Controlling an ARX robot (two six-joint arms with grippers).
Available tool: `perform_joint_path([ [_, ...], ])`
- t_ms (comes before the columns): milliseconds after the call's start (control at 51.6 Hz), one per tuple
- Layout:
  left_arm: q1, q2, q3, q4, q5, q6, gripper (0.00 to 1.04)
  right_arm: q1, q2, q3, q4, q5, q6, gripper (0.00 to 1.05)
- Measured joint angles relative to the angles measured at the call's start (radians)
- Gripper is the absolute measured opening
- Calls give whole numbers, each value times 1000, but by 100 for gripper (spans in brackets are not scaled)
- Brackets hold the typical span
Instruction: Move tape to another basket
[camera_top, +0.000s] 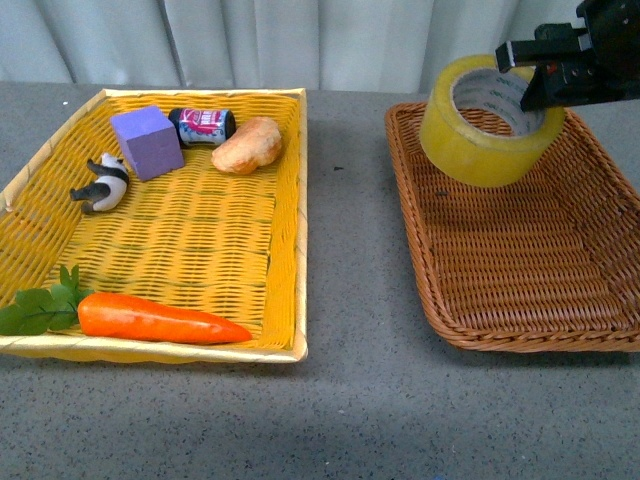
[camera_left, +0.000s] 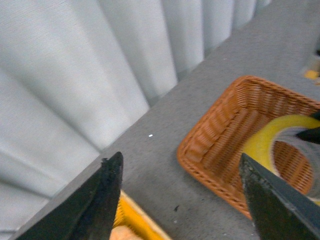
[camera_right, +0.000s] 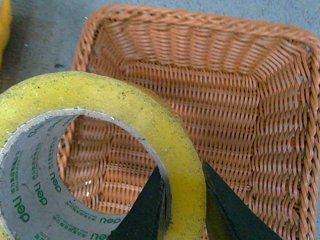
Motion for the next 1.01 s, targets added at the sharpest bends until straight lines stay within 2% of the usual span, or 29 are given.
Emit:
perform_joint_path([
  [155, 46, 0, -68, 65, -100, -71, 98, -36, 22, -6, 12, -2, 6, 15],
  [194, 57, 0, -82, 80, -130, -83, 100, -43, 24, -14, 17, -3, 6, 15],
  [291, 85, 1, -109, 130, -219, -126, 98, -58, 33, -39, 19, -3, 6, 15],
  [387, 124, 10, -132, 209, -369, -207, 98, -73, 63, -86, 26, 0, 6, 15],
  [523, 153, 28, -154, 244, -485, -278, 98, -78, 95, -121, 29, 15, 5, 15],
  [678, 157, 41, -169, 261, -533, -314, 98, -82, 112, -138, 35, 16, 3, 15],
  [794, 153, 41, -179, 276, -526, -332, 98, -85, 112, -141, 48, -13, 10, 16],
  [1007, 138, 34, -223, 342, -560, -358, 98, -86, 74, -177, 137, -14, 12, 48],
])
